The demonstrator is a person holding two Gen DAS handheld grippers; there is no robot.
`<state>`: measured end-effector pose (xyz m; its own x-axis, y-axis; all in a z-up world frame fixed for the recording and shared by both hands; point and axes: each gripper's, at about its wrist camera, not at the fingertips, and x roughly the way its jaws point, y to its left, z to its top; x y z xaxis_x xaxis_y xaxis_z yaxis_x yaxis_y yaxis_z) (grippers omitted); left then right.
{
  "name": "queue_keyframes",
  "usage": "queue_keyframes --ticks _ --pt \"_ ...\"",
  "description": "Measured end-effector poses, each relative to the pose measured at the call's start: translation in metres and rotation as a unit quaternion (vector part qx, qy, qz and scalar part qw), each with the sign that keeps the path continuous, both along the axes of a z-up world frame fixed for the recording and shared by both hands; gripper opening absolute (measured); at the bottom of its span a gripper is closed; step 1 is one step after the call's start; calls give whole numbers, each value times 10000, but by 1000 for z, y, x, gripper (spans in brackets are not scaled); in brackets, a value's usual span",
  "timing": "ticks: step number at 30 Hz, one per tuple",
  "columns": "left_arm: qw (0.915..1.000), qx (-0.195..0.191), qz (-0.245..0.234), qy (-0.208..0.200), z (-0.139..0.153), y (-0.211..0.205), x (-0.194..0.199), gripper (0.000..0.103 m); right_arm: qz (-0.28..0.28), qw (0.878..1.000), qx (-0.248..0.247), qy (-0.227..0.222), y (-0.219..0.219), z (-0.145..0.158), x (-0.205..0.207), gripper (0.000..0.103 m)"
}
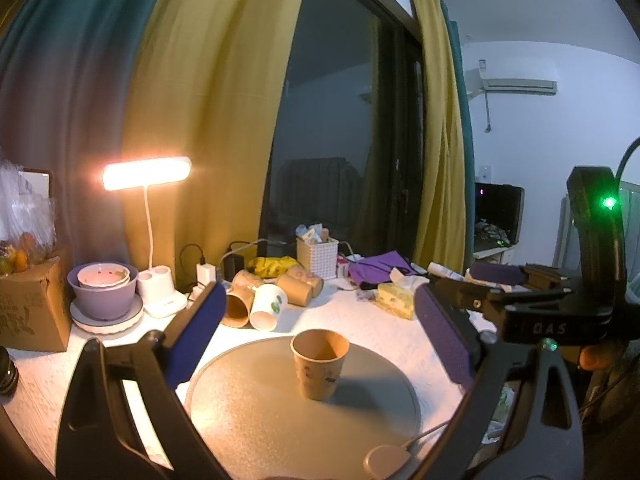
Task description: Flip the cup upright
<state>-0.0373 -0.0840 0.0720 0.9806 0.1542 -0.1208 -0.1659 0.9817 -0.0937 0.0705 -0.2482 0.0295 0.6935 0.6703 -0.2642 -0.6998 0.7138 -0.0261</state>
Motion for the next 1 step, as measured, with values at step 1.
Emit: queue_keyframes --ticks 1 --pt "10000 -9 -3 -7 0 1 0 96 1 10000 1 -1 0 0 0 81"
